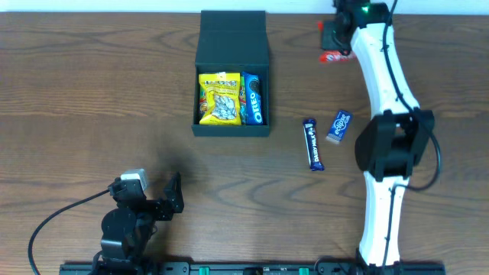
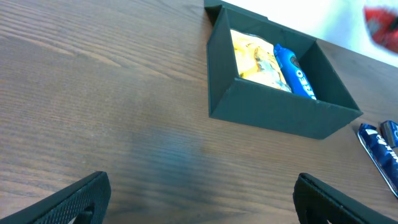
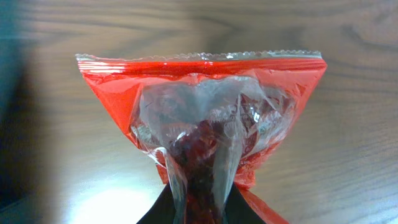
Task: Pack container
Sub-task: 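Place the red Hacks bag into the box over the yellow bag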
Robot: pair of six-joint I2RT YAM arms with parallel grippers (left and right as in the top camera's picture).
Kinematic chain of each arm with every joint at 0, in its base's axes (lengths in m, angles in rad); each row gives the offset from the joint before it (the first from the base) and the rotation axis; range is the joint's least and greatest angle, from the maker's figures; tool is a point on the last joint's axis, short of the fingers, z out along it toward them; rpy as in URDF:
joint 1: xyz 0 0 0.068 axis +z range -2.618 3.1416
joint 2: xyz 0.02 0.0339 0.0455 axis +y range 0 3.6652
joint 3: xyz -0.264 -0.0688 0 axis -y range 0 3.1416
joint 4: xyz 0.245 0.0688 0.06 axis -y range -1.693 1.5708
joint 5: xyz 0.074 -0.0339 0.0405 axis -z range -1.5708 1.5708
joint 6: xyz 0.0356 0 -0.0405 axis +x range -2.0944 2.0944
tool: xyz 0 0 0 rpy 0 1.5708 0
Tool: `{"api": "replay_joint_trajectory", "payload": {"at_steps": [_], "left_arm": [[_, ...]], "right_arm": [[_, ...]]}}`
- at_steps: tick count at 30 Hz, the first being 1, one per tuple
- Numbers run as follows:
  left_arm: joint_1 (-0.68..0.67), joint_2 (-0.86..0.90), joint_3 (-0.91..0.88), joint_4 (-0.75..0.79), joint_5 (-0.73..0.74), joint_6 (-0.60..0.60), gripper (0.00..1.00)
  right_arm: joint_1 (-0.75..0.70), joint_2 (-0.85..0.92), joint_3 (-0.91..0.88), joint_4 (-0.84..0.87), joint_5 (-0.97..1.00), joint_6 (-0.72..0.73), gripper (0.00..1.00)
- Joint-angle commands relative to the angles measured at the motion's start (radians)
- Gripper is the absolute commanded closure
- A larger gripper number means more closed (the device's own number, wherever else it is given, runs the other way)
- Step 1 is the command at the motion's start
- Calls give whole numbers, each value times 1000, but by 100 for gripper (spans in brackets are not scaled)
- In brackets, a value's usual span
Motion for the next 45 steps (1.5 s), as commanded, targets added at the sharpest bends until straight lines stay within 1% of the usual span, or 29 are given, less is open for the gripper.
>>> {"api": "replay_joint_trajectory", "payload": {"at_steps": [1, 4, 6, 8, 12, 14, 16, 23, 30, 31, 32, 33, 34, 37, 38, 43, 45], "left_arm": [[2, -6, -18, 1, -1, 0, 5], [2, -6, -18, 1, -1, -1, 5], [2, -6, -18, 1, -1, -1, 5], [2, -6, -18, 0, -1, 0, 5], [2, -6, -18, 1, -1, -1, 5], [2, -6, -18, 1, -1, 0, 5], [2, -6, -18, 1, -1, -1, 5], [2, -6, -18, 0, -1, -1, 5], [2, -6, -18, 1, -1, 0, 5], [2, -6, -18, 1, -1, -1, 5], [2, -6, -18, 1, -1, -1, 5], [2, -6, -18, 1, -1, -1, 5], [2, -6, -18, 1, -1, -1, 5], [2, -6, -18, 1, -1, -1, 5], [2, -6, -18, 1, -1, -1, 5], [2, -6, -18, 1, -1, -1, 5], [2, -6, -18, 1, -1, -1, 5]], "right_arm": [[95, -67, 8, -60, -88, 103, 91], [184, -66, 7, -146, -156, 203, 92], [243, -59, 7, -190, -166, 269, 95], [299, -48, 7, -208, -166, 320, 95], [385, -20, 7, -210, -166, 415, 96], [419, -4, 7, -196, -166, 463, 99], [449, 7, 7, -172, -167, 497, 99], [512, 39, 7, -90, -151, 565, 99], [534, 159, 7, -56, -113, 586, 98], [535, 176, 7, -50, -113, 586, 92], [535, 187, 7, -47, -113, 586, 83], [534, 195, 7, -47, -119, 586, 72], [533, 196, 7, -47, -125, 585, 58], [524, 178, 8, -43, -125, 584, 36], [517, 161, 8, -43, -125, 584, 32], [477, 47, 8, -40, -132, 552, 2], [462, -4, 8, -36, -132, 525, 1]]}}
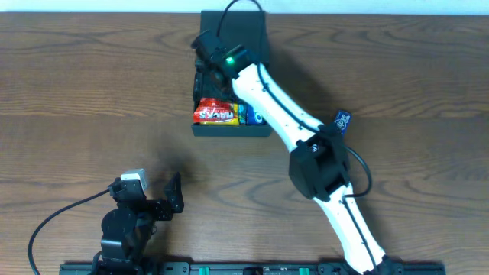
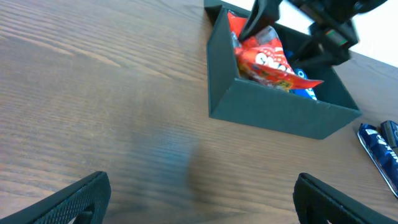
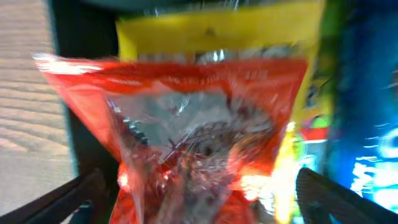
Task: Pack container
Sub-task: 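Place the red Hacks bag into the box over the yellow bag, then push the red bag down into the box with the right gripper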
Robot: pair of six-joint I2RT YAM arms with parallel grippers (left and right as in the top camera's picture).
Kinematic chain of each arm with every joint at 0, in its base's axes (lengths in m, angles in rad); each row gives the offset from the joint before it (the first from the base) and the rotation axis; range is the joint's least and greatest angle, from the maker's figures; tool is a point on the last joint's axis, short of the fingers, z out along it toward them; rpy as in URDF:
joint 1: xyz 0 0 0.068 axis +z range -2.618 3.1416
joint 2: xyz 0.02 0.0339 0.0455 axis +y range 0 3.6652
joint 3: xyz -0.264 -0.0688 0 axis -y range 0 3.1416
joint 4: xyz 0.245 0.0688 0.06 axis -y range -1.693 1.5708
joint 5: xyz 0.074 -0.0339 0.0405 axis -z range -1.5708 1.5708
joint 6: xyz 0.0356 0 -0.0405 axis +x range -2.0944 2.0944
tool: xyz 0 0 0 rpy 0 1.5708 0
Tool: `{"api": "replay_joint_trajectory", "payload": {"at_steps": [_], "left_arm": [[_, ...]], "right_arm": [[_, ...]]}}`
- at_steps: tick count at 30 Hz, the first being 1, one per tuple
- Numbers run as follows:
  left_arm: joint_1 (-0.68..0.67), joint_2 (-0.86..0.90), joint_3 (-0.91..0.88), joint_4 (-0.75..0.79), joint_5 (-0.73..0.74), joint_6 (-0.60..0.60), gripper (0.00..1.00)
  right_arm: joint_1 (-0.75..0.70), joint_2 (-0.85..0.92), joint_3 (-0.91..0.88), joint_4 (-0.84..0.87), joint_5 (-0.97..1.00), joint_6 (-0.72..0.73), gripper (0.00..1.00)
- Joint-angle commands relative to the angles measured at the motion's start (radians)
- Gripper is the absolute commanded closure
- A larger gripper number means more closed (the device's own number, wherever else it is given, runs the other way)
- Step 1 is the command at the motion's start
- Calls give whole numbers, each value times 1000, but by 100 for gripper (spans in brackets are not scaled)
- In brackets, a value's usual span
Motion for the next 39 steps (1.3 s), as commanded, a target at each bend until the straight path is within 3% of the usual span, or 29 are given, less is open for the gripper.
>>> {"api": "replay_joint_trajectory", "payload": {"at_steps": [1, 2, 3, 4, 5, 7, 19, 25, 34, 39], "left_arm": [[2, -6, -18, 0, 0, -1, 5], [2, -6, -18, 1, 0, -1, 5], [2, -6, -18, 0, 0, 0, 5], [2, -6, -18, 1, 0, 0, 5], [2, -6, -18, 0, 0, -1, 5], [2, -6, -18, 1, 0, -1, 5], [2, -6, -18, 1, 0, 0, 5], [2, -6, -18, 0, 0, -1, 5], [2, -6, -18, 1, 0, 0, 5], [2, -6, -18, 1, 0, -1, 5]], "right_arm": [[-42, -151, 2, 7, 15, -61, 1], [-48, -170, 2, 10, 14, -81, 12], [-53, -184, 2, 16, 14, -107, 36], [-57, -194, 2, 23, 13, -148, 70], [-58, -195, 2, 25, 5, -180, 85], [-58, -187, 1, 22, -39, -234, 98], [-46, 0, 1, -32, -304, -463, 99], [-51, 53, 1, -42, -264, -485, 99], [-156, -127, 3, -69, -375, -550, 98], [-209, -238, 3, -58, -490, -701, 99]]}}
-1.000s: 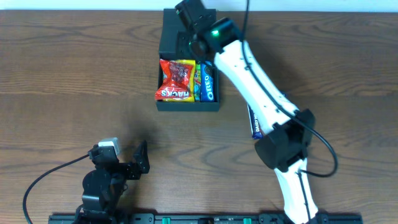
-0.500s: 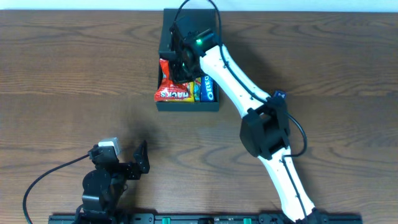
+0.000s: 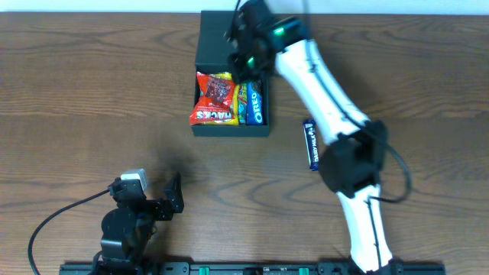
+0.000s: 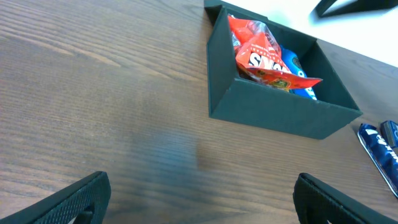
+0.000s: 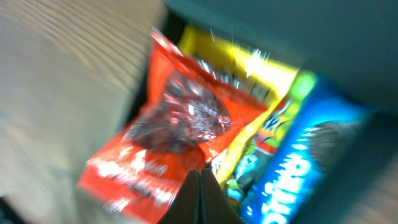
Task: Pack container
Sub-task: 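Push the red bag down into the box with the right gripper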
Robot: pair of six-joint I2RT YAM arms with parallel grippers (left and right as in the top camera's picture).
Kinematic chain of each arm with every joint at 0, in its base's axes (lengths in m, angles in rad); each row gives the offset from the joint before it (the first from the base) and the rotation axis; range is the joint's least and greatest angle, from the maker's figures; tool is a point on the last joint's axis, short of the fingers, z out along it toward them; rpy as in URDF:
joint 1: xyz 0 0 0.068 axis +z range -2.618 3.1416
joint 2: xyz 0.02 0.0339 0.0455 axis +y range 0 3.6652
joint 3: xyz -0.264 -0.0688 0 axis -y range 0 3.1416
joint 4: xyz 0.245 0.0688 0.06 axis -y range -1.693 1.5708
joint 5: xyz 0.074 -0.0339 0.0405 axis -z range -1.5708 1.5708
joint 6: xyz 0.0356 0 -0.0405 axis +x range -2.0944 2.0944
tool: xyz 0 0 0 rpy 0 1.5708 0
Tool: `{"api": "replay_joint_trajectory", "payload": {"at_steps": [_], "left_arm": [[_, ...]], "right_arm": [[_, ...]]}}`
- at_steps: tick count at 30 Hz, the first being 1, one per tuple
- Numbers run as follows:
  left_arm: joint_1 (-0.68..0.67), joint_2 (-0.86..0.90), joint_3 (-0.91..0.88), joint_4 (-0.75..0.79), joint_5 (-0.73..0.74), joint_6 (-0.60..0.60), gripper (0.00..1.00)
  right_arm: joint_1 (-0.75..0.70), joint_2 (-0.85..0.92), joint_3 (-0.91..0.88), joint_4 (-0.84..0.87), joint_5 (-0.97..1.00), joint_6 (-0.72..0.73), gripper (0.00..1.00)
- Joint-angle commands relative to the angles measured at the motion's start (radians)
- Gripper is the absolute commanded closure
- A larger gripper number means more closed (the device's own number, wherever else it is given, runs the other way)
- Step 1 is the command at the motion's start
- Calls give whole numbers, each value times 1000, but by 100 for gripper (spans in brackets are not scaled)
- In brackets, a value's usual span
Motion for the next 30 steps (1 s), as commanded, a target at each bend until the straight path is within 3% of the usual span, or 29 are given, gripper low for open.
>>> {"api": "replay_joint_trajectory", "payload": {"at_steps": [1, 8, 20, 30], "left_arm": [[2, -6, -18, 0, 0, -1, 5], [2, -6, -18, 1, -148, 4, 5], [2, -6, -18, 119, -144, 3, 5], [2, -6, -18, 76, -51, 3, 5]], "right_arm": [[-25, -97, 6, -2, -138, -146, 99], [-13, -48, 3, -39, -335, -308, 99], [59, 124, -4, -32, -398, -352, 99], [106, 190, -4, -1, -323, -362, 99]]}}
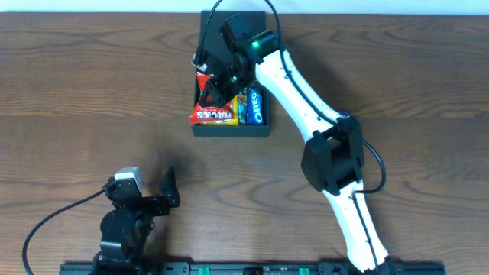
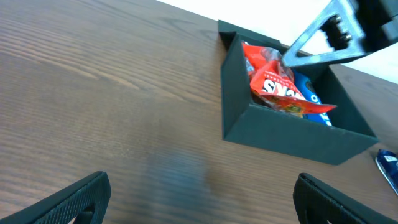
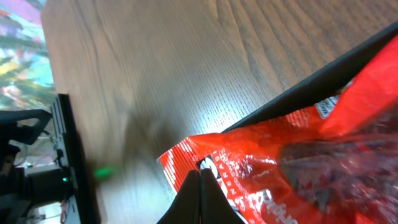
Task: Pack container
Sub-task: 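Push the red bag down into the box with the right gripper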
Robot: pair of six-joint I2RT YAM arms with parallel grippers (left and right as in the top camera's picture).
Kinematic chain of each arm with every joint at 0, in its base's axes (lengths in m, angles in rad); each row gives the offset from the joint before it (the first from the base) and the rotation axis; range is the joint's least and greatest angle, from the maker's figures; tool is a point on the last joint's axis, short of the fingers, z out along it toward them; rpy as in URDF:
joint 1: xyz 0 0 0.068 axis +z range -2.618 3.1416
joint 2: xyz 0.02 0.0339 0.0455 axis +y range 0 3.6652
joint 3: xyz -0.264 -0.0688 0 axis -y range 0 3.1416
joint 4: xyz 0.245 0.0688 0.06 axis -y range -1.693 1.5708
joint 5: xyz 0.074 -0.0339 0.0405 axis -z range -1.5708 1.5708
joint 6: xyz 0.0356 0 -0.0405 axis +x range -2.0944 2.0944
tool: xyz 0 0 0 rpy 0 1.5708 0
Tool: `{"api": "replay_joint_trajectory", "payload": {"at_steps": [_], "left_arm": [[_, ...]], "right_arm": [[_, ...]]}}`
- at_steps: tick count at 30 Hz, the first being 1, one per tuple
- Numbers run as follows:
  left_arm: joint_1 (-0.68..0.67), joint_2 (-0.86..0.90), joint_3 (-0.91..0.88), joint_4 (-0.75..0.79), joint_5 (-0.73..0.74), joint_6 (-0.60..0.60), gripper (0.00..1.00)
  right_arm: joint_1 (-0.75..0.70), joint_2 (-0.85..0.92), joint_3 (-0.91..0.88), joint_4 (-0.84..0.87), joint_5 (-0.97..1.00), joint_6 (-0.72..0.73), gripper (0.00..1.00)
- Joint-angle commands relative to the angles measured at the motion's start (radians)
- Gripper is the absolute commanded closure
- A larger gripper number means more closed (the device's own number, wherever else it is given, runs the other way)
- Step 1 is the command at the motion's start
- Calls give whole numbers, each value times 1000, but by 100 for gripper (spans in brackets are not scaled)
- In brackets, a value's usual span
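Observation:
The dark open box stands at the back middle of the table. A red snack bag lies in its left part on top of a yellow bag, and its lower edge overhangs the front wall. A blue Oreo pack lies beside them. My right gripper is shut with nothing between its tips, which are down against the red bag. My left gripper stands open and empty near the front left, far from the box.
A blue chocolate bar shows at the right edge of the left wrist view, on the table to the right of the box. My right arm crosses the table from the front right over that area. Bare wood lies left of the box.
My right gripper, still shut, was above the back of the box and is now down at the red bag on the left side. My left arm has shifted slightly.
My right gripper held the red bag at the back right of the table while the box held only the yellow bag and the Oreo pack. Then it was open over the box with the bag inside. It then stood shut above the box, and now touches the bag.

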Motion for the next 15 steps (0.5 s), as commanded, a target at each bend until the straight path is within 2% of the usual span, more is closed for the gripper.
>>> {"api": "replay_joint_trajectory", "payload": {"at_steps": [1, 7, 14, 15], "left_arm": [[2, -6, -7, 20, 27, 3, 5], [2, -6, -6, 131, 81, 3, 5], [2, -5, 2, 186, 89, 3, 5], [2, -5, 8, 187, 89, 3, 5]], "right_arm": [[15, 52, -1, 1, 53, -16, 99], [15, 60, -1, 2, 102, -14, 99], [18, 63, -5, -3, 142, -5, 98], [19, 63, -4, -2, 129, 2, 96]]}}
